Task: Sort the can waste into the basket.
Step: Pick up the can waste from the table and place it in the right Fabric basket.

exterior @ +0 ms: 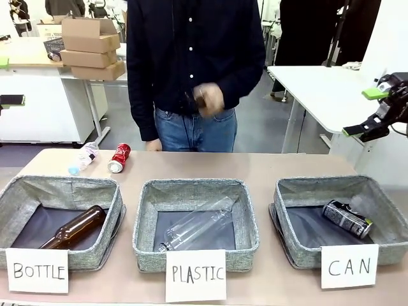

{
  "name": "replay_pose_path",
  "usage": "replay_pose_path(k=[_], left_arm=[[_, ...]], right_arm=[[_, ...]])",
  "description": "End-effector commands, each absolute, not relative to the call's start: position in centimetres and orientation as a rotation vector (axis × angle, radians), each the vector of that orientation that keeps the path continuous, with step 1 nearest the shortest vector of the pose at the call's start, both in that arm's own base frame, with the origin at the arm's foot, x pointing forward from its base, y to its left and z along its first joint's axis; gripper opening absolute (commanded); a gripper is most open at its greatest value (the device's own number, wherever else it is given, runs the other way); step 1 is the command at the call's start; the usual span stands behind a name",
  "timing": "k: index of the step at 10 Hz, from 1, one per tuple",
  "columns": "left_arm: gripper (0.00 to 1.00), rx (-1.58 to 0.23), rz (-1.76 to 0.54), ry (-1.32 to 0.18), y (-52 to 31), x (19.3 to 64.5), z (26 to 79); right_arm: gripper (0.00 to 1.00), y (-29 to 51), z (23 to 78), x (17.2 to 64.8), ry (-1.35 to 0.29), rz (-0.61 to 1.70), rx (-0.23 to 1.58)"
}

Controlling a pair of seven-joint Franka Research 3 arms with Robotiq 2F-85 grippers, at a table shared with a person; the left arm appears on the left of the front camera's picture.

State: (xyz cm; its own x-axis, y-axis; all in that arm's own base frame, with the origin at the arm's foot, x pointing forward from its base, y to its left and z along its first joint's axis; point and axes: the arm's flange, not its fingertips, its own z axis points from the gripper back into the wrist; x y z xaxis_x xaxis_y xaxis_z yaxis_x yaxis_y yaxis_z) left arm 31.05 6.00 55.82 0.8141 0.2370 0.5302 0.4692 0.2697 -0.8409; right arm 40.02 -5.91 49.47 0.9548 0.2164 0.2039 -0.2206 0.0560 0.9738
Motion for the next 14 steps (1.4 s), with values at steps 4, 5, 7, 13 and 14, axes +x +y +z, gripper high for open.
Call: replay_pose_path(k=[4, 5, 7, 13, 14], left_arm=[[1.00, -1.329, -0.191, -0.668, 5.9, 31.1, 56.1], [1.00, -1.314, -0.172, -0.646, 6.0, 31.1, 55.8], [1.00, -1.019, -0.226, -0.550, 3.9, 34.9, 56.2], [1.00, -1.414, -0.617, -0.658, 13.8, 19.1, 63.4], [1.00, -1.443, -0.728, -0.787, 15.0, 15.5, 62.5]], right_arm=[[1.00, -6.1, 49.6, 40.0, -0.004, 0.356, 1.476], [1.00, -6.1, 49.6, 40.0, -0.004, 0.356, 1.476], [1.00, -6.1, 49.6, 40.0, -0.004, 0.356, 1.476], [1.00, -6.1, 49.6, 40.0, -0.004, 0.356, 1.476], [1.00, -6.1, 49.6, 40.0, -0.004, 0.356, 1.476]])
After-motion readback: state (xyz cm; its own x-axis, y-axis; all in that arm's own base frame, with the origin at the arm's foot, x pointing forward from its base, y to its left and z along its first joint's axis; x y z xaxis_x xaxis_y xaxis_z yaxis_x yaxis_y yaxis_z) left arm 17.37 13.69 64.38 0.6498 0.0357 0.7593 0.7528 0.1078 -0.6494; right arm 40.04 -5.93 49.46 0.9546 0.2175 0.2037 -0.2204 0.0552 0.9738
